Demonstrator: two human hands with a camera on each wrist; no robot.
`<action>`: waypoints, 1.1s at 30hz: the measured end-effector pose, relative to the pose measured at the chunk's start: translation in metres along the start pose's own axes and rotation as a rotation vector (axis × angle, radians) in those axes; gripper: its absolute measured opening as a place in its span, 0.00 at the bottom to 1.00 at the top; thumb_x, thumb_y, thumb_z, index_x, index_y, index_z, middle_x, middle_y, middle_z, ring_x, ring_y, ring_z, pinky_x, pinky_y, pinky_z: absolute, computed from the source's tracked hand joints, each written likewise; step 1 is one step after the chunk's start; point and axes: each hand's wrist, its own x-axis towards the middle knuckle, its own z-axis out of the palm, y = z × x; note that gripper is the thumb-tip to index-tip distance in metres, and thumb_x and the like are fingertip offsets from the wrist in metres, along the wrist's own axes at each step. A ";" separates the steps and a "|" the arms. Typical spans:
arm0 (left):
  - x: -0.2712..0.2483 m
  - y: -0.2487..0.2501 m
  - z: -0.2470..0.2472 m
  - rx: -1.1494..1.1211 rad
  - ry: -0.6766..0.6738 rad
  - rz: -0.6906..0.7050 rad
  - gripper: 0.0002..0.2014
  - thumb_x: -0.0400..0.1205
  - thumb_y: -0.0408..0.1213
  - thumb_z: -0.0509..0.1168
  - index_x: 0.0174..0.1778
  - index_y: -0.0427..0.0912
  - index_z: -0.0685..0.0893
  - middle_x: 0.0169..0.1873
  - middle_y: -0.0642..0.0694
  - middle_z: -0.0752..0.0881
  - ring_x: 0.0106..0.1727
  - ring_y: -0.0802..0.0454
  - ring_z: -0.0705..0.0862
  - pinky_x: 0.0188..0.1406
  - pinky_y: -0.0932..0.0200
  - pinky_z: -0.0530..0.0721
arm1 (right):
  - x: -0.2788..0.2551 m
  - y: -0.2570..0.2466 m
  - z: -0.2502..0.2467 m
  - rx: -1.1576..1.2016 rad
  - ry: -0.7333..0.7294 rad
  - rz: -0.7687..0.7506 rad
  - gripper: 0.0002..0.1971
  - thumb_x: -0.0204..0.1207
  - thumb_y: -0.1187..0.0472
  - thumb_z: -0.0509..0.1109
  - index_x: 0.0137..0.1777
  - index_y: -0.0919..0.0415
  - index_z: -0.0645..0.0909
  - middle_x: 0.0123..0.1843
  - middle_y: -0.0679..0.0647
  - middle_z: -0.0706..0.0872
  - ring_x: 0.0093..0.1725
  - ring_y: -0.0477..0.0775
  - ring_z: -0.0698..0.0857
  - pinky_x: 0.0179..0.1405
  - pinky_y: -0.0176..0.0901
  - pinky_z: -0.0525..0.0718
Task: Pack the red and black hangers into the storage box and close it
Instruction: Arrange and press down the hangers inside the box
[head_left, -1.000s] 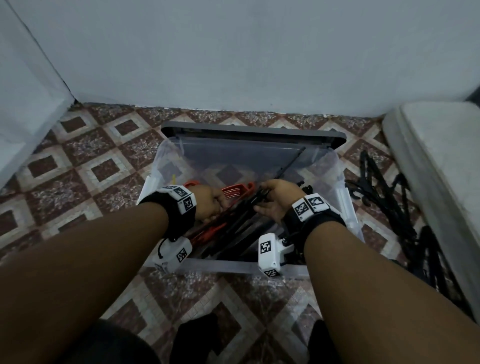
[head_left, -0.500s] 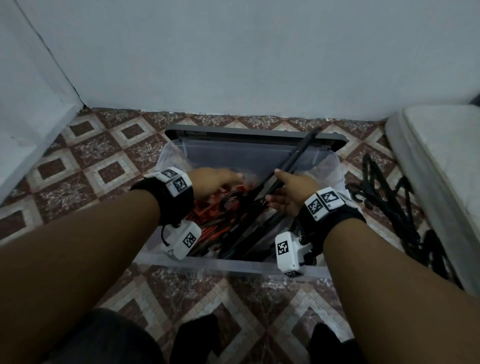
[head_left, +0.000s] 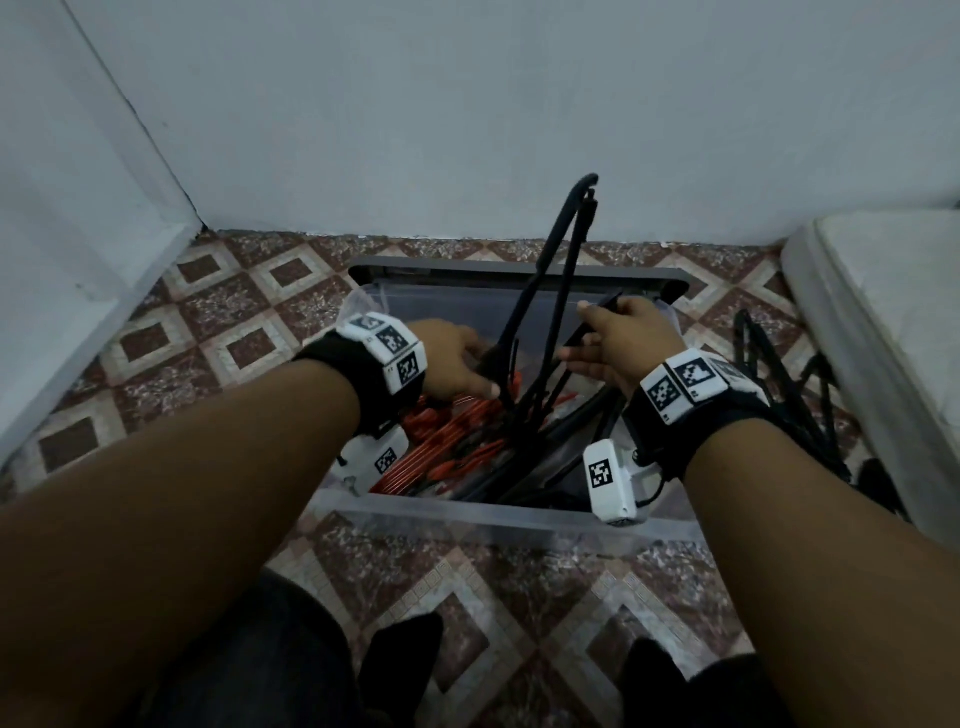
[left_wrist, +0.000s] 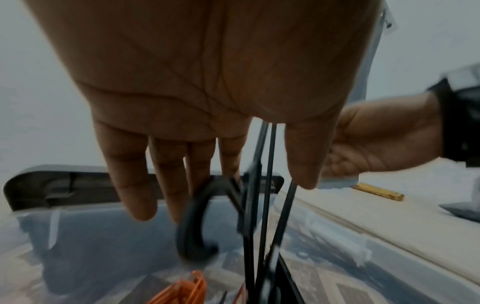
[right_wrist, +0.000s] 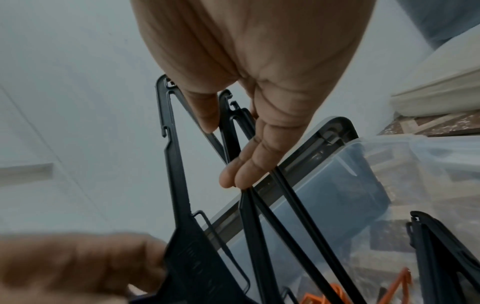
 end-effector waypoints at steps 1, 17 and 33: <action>0.001 -0.001 0.009 0.012 0.007 0.001 0.34 0.75 0.61 0.71 0.75 0.51 0.75 0.64 0.48 0.84 0.61 0.44 0.84 0.57 0.58 0.79 | -0.001 -0.003 -0.002 0.013 -0.001 -0.012 0.08 0.83 0.58 0.70 0.54 0.60 0.74 0.35 0.58 0.77 0.33 0.62 0.91 0.39 0.58 0.92; -0.008 -0.026 -0.029 -0.350 0.639 -0.038 0.05 0.82 0.43 0.67 0.50 0.50 0.86 0.40 0.50 0.88 0.39 0.51 0.87 0.38 0.60 0.80 | 0.015 0.002 -0.033 -0.142 0.132 -0.099 0.13 0.81 0.55 0.69 0.62 0.60 0.76 0.34 0.59 0.84 0.32 0.60 0.92 0.37 0.57 0.92; 0.018 0.002 0.023 -0.288 0.152 0.114 0.16 0.84 0.32 0.57 0.56 0.55 0.86 0.37 0.57 0.87 0.35 0.58 0.85 0.33 0.64 0.76 | 0.005 -0.042 -0.059 0.100 0.553 -0.399 0.15 0.71 0.45 0.68 0.52 0.52 0.83 0.31 0.47 0.85 0.25 0.47 0.82 0.22 0.39 0.80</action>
